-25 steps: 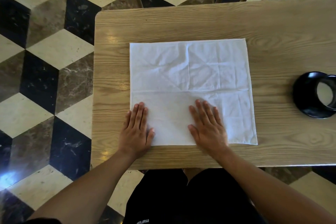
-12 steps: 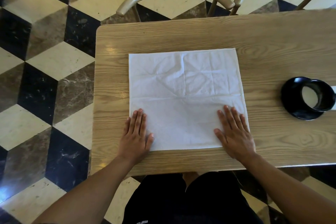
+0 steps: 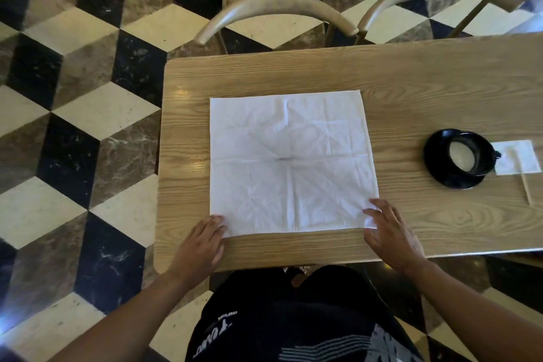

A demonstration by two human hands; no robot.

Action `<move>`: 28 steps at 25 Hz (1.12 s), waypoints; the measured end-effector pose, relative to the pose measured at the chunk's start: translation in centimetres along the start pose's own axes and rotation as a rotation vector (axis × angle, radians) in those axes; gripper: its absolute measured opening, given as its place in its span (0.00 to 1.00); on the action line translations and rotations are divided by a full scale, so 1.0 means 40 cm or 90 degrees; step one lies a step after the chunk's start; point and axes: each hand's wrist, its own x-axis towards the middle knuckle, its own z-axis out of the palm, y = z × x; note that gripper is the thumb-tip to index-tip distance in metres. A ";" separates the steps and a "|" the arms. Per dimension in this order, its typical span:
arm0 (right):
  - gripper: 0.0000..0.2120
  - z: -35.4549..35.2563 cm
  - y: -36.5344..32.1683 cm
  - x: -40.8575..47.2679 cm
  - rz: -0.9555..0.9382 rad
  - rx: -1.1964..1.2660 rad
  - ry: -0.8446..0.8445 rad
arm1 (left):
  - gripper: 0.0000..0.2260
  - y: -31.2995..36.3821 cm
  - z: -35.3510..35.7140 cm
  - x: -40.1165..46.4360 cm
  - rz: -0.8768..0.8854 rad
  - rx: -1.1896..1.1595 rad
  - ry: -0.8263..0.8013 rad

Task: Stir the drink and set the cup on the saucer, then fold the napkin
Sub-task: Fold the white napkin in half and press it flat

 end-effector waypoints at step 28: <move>0.06 -0.261 -0.102 0.099 0.192 0.328 0.208 | 0.08 0.018 -0.279 0.171 -0.492 -0.458 0.204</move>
